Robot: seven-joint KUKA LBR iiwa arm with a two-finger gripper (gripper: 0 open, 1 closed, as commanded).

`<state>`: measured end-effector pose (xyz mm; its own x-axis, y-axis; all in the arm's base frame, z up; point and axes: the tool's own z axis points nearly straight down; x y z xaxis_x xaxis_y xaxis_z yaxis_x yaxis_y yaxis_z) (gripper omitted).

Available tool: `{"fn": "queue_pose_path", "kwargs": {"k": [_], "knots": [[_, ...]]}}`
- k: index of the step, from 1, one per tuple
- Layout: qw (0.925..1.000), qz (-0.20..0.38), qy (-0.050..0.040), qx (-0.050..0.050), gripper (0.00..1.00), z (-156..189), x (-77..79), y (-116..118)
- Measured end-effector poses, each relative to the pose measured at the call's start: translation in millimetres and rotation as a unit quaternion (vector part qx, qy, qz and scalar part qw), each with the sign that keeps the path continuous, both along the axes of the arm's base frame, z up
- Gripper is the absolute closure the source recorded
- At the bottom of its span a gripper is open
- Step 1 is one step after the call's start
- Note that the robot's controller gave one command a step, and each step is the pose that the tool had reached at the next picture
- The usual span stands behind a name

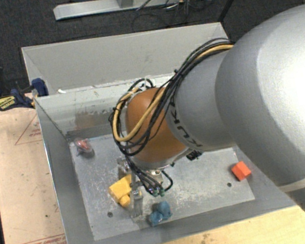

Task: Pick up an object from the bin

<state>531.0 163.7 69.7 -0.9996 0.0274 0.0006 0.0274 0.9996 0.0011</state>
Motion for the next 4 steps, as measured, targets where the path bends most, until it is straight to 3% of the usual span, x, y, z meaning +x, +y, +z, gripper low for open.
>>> {"fn": "queue_pose_path", "kwargs": {"k": [1,2,4], "knots": [[1.0,-0.001,-0.0001,0.0,1.0,0.0,0.1,-0.1],[1.0,0.0,-0.0037,0.001,1.0,57.9,1.6,0.7],[1.0,0.001,-0.0017,0.0,1.0,88.6,3.7,2.3]]}}
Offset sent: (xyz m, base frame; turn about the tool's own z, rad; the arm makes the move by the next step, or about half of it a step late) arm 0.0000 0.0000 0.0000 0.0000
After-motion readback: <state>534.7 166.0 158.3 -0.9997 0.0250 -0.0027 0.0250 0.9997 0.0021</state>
